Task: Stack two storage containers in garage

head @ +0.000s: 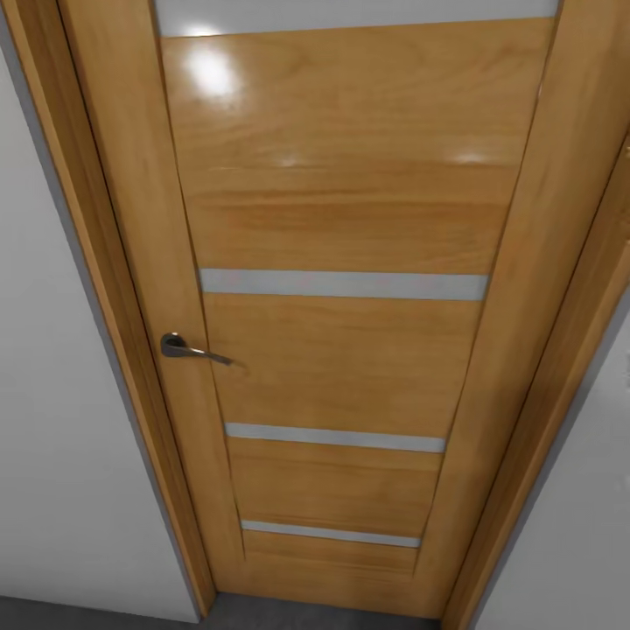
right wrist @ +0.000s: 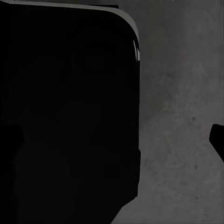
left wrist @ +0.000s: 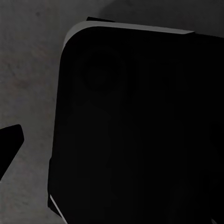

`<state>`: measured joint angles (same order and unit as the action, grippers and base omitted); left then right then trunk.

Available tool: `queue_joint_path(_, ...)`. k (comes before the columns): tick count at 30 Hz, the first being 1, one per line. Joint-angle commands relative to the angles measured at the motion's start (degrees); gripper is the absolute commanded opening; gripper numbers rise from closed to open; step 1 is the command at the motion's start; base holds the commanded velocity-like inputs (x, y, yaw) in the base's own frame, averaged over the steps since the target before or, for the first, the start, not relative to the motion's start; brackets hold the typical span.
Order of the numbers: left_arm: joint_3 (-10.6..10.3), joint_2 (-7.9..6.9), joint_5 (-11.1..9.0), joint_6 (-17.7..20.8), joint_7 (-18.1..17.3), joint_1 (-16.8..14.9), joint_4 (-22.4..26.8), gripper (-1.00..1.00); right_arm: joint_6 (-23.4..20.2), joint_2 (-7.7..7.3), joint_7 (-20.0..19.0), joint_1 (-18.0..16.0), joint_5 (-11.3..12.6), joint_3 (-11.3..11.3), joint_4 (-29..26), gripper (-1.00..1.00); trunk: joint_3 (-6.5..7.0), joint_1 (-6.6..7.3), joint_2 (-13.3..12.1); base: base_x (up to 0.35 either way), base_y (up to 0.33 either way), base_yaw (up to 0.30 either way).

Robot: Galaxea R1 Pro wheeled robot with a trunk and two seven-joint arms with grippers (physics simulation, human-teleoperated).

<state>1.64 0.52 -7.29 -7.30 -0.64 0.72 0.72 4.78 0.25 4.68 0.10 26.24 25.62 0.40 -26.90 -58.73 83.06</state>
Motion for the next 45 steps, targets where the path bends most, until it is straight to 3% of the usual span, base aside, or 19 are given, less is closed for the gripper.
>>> queue_joint_path(1,0.12,0.01,-0.43,-0.08,-0.07,0.02,0.07,1.00,0.23,0.02,0.14,-0.01,0.54,0.48,0.04,1.00,-0.03,0.00,0.02,0.000,0.000,-0.152)
queue_joint_path(13,0.09,0.01,-0.36,-0.07,-0.07,0.01,0.07,1.00,0.23,0.02,0.15,-0.01,0.65,0.48,0.04,1.00,-0.03,0.00,0.02,0.000,0.000,-0.172)
queue_joint_path(45,0.12,0.01,-0.40,-0.07,-0.07,0.02,0.07,1.00,0.15,0.01,0.09,-0.01,0.12,0.54,0.04,1.00,-0.03,0.00,0.02,0.053,0.000,-0.005)
